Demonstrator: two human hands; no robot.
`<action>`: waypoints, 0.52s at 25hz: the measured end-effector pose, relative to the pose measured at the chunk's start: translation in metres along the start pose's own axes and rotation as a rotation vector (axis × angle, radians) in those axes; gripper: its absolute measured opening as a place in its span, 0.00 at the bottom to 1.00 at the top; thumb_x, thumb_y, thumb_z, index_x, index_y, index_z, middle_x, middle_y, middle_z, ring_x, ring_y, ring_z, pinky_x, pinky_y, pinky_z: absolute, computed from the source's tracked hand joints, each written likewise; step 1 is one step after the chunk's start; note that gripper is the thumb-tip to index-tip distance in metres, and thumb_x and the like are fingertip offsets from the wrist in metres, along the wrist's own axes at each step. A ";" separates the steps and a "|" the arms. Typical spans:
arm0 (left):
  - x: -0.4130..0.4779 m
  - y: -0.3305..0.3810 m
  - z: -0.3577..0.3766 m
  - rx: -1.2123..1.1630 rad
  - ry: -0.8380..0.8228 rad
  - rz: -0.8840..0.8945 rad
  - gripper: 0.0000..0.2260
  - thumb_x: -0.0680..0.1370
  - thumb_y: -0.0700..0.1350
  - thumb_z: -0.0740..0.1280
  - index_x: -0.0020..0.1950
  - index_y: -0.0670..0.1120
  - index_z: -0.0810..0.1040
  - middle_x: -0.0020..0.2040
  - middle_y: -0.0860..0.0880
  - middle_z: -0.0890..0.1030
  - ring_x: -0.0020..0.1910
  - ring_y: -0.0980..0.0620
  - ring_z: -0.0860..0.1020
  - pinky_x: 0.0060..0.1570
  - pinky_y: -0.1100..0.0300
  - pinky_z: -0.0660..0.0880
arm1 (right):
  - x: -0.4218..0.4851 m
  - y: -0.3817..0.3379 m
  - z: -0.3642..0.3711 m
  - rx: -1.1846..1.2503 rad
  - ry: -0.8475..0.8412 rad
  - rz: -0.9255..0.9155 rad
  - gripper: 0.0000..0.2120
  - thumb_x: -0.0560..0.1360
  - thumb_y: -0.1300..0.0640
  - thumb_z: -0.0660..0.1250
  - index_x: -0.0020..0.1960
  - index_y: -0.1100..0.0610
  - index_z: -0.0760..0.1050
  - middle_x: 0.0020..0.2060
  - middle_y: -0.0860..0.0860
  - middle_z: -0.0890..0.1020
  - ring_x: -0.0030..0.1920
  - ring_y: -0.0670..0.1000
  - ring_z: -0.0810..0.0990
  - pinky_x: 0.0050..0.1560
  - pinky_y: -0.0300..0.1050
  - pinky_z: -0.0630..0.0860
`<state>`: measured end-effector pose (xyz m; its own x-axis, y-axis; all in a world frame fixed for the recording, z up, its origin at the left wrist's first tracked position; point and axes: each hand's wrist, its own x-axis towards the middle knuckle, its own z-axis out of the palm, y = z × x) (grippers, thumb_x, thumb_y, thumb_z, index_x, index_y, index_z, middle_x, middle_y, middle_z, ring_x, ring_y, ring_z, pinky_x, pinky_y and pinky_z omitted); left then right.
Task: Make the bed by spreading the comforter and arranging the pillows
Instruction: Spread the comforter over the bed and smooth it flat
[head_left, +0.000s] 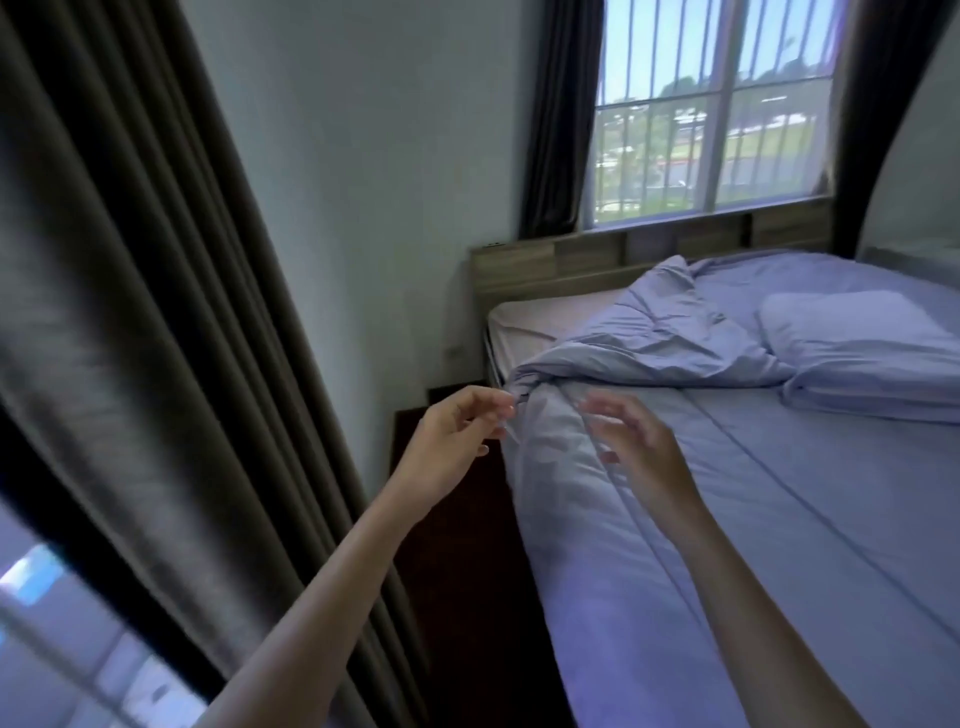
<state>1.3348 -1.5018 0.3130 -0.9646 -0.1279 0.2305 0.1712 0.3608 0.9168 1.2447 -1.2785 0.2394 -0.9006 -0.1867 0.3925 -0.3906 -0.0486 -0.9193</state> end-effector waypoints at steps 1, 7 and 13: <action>0.021 -0.007 0.004 -0.016 -0.033 0.011 0.13 0.84 0.38 0.61 0.62 0.50 0.80 0.57 0.50 0.85 0.57 0.46 0.84 0.56 0.50 0.76 | 0.010 0.004 -0.006 -0.028 0.044 0.016 0.16 0.80 0.58 0.69 0.65 0.45 0.80 0.59 0.41 0.85 0.57 0.48 0.84 0.56 0.48 0.80; 0.149 -0.034 0.007 -0.115 -0.179 0.085 0.11 0.82 0.40 0.65 0.62 0.50 0.80 0.59 0.50 0.84 0.55 0.49 0.83 0.53 0.54 0.76 | 0.075 0.027 -0.017 -0.105 0.204 0.022 0.20 0.80 0.54 0.68 0.71 0.42 0.77 0.66 0.36 0.81 0.64 0.41 0.80 0.64 0.46 0.77; 0.242 -0.063 0.022 -0.142 -0.311 0.072 0.10 0.82 0.40 0.65 0.59 0.48 0.82 0.59 0.51 0.85 0.56 0.49 0.84 0.53 0.55 0.77 | 0.100 0.069 -0.034 -0.140 0.362 0.135 0.21 0.81 0.55 0.69 0.71 0.38 0.77 0.67 0.35 0.79 0.66 0.41 0.78 0.66 0.47 0.76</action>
<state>1.0866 -1.5352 0.3038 -0.9602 0.1887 0.2061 0.2463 0.2235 0.9431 1.1210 -1.2670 0.2162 -0.9447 0.1759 0.2768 -0.2644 0.0911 -0.9601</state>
